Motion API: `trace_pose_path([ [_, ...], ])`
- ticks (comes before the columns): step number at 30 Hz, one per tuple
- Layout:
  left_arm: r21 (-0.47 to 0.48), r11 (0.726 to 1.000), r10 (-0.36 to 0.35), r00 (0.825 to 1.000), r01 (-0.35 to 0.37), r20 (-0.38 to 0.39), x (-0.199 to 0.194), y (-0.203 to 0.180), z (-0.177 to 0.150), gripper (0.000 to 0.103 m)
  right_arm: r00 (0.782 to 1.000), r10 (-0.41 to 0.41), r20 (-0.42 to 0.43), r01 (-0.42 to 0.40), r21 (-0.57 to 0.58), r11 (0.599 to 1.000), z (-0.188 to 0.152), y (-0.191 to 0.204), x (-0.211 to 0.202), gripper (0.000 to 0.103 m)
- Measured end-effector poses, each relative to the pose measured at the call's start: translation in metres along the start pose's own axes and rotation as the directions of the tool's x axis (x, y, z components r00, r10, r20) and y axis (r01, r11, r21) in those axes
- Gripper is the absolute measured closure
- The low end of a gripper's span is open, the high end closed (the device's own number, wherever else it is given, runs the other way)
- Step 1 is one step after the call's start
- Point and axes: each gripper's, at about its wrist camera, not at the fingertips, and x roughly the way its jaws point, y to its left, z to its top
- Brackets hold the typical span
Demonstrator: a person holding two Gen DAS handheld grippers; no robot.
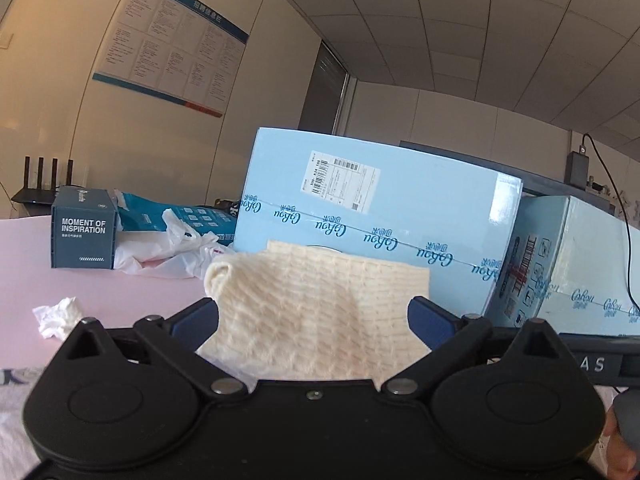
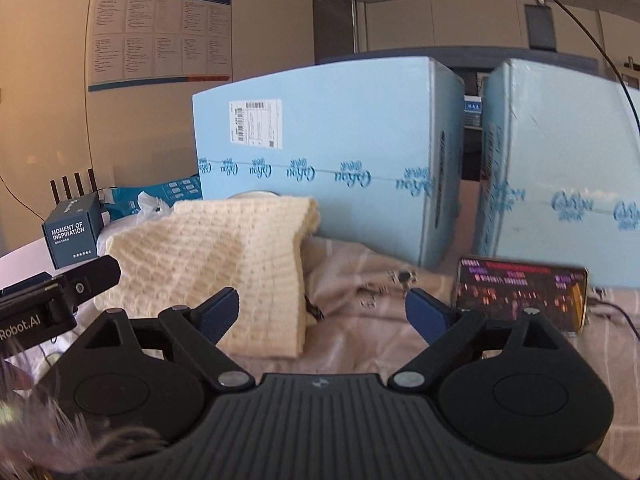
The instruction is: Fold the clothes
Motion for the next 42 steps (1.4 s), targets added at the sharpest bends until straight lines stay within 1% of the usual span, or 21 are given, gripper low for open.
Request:
trace_pose_path([
  [3, -0.005, 1.000, 0.019, 1.000, -0.019, -0.007, -0.011, -0.005, -0.006, 0.000, 1.000, -0.006, -0.013, 0.006, 0.010, 1.000, -0.012, -0.005, -0.006, 0.011],
  [5, -0.007, 0.999, 0.036, 0.999, -0.036, -0.019, -0.015, -0.008, -0.010, 0.000, 1.000, 0.003, -0.028, -0.002, 0.029, 1.000, -0.020, -0.009, -0.010, 0.009],
  [8, 0.022, 0.996, 0.093, 0.995, -0.092, -0.049, -0.019, -0.017, -0.018, 0.000, 0.999, 0.033, -0.035, -0.031, 0.047, 0.998, -0.032, -0.013, -0.016, 0.001],
  [10, 0.043, 0.991, 0.128, 0.990, -0.125, -0.066, -0.020, -0.021, -0.023, 0.000, 0.999, 0.039, -0.035, -0.037, 0.042, 0.998, -0.037, -0.012, -0.018, 0.001],
  [13, 0.062, 0.985, 0.168, 0.983, -0.164, -0.070, -0.021, -0.027, -0.030, 0.000, 0.998, 0.049, -0.031, -0.047, 0.042, 0.998, -0.043, -0.012, -0.021, 0.000],
  [15, 0.079, 0.979, 0.192, 0.979, -0.187, -0.061, -0.023, -0.031, -0.033, 0.000, 0.998, 0.057, -0.023, -0.056, 0.050, 0.997, -0.045, -0.014, -0.023, 0.000],
  [19, 0.105, 0.969, 0.226, 0.974, -0.222, -0.022, -0.033, -0.038, -0.037, 0.000, 0.999, 0.032, -0.014, -0.031, 0.059, 0.998, -0.049, -0.019, -0.022, 0.000],
  [22, 0.113, 0.961, 0.254, 0.967, -0.253, 0.006, -0.040, -0.037, -0.039, 0.000, 0.999, 0.024, -0.028, -0.022, 0.082, 0.996, -0.054, -0.023, -0.019, 0.000],
  [26, 0.103, 0.956, 0.270, 0.961, -0.275, 0.055, -0.050, -0.034, -0.041, 0.000, 0.999, 0.040, -0.018, -0.038, 0.085, 0.996, -0.054, -0.022, -0.022, 0.000],
  [29, 0.113, 0.956, 0.264, 0.962, -0.271, 0.073, -0.053, -0.034, -0.041, 0.000, 0.999, 0.044, -0.001, -0.044, 0.075, 0.996, -0.053, -0.019, -0.026, 0.000],
  [35, 0.139, 0.953, 0.258, 0.962, -0.268, 0.083, -0.051, -0.039, -0.044, 0.000, 0.999, 0.047, 0.022, -0.048, 0.038, 0.998, -0.054, -0.012, -0.031, 0.000],
  [42, 0.135, 0.951, 0.268, 0.960, -0.277, 0.085, -0.051, -0.039, -0.046, 0.000, 0.999, 0.036, 0.033, -0.037, 0.021, 0.999, -0.057, -0.010, -0.030, 0.000],
])
